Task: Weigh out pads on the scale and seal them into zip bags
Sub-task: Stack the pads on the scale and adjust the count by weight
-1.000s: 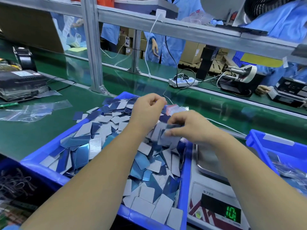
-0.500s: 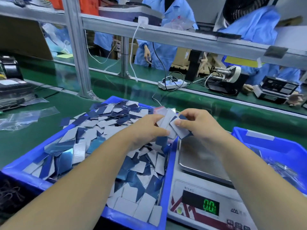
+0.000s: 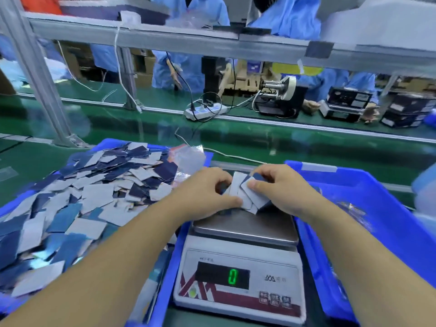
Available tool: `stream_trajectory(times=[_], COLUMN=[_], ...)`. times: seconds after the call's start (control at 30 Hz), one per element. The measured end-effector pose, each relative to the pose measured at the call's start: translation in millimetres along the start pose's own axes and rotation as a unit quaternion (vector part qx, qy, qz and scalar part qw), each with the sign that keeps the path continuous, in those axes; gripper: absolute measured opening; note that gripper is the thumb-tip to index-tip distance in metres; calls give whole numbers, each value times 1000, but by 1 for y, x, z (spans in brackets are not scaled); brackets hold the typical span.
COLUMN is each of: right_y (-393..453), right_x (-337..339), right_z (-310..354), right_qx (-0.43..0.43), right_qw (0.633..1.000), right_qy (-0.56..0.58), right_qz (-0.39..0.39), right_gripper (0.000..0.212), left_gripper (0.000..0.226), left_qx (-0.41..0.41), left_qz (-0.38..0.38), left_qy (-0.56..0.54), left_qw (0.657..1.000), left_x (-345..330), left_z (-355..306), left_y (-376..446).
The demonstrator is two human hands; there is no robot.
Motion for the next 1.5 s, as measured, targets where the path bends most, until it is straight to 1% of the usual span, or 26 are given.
stream_trajectory(times=[0.07,0.1,0.17,0.2,0.3,0.43,0.53,0.57,0.67,0.73,0.8,0.9,0.97,1.03,1.1,1.23,1.3,1.4,1.5], right_y=[0,-1,-1,-2,-2,-3,-4,-5,-6,-6,-3,-1,1,2,1,-1,-4,-8,-10], right_x=[-2,-4,-7,-8,-8,-8,-9,-10,-15,-12,-10,-12,-6,3,11,19,20,14,3], right_z=[1,3,5,4,0,-4,-4,-3,0,-3,-7,-4,-5,-11,-16,-17,-11,5,16], right_qx=[18,26,36,34,22,11,13,23,56,47,41,52,47,22,-4,-21,-2,55,92], right_qw=[999,999,997,997,998,998,999,998,993,995,995,993,995,997,997,996,995,993,991], right_qy=[-26,-42,-68,-72,-62,-57,-45,-50,-90,-84,-86,-100,-92,-65,-33,-6,14,72,89], right_qz=[-4,-3,-1,0,-1,8,20,25,46,29,22,29,-1,-39,-63,-92,-100,-74,-42], right_gripper=[26,24,16,16,18,22,13,13,28,27,31,33,33,29,24,22,20,6,13], left_gripper=[26,26,16,13,20,31,33,34,36,34,42,53,55,57,54,34,29,26,27], left_qx=[-24,-27,-24,-22,-1,43,58,58,67,76,71,63,62,63,65,60,56,35,8], left_qz=[-1,-6,-23,-29,-45,-82,-100,-109,-138,-150,-156,-157,-156,-151,-142,-139,-137,-137,-130], left_qy=[47,45,16,6,-12,-111,-147,-155,-202,-245,-278,-286,-287,-287,-285,-273,-271,-280,-275], left_qw=[999,999,999,999,999,990,982,980,967,955,945,943,943,944,946,950,951,950,953], left_x=[-3,-2,3,5,12,19,23,26,34,37,39,42,42,40,37,32,31,31,28], left_z=[-1,-2,-2,0,7,23,30,30,37,41,40,38,37,37,38,36,34,26,17], left_y=[1,0,-2,-2,-4,-7,-9,-9,-9,-9,-9,-11,-11,-10,-9,-10,-10,-10,-11])
Point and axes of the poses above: each hand's wrist, its own y-axis towards the middle knuckle, its own x-axis out of the back of the hand, z = x × y, the point moved 9 cm from there along y, towards the middle knuckle, and after that the axes turned 2 degrees about -z, right-handed, at the moved point
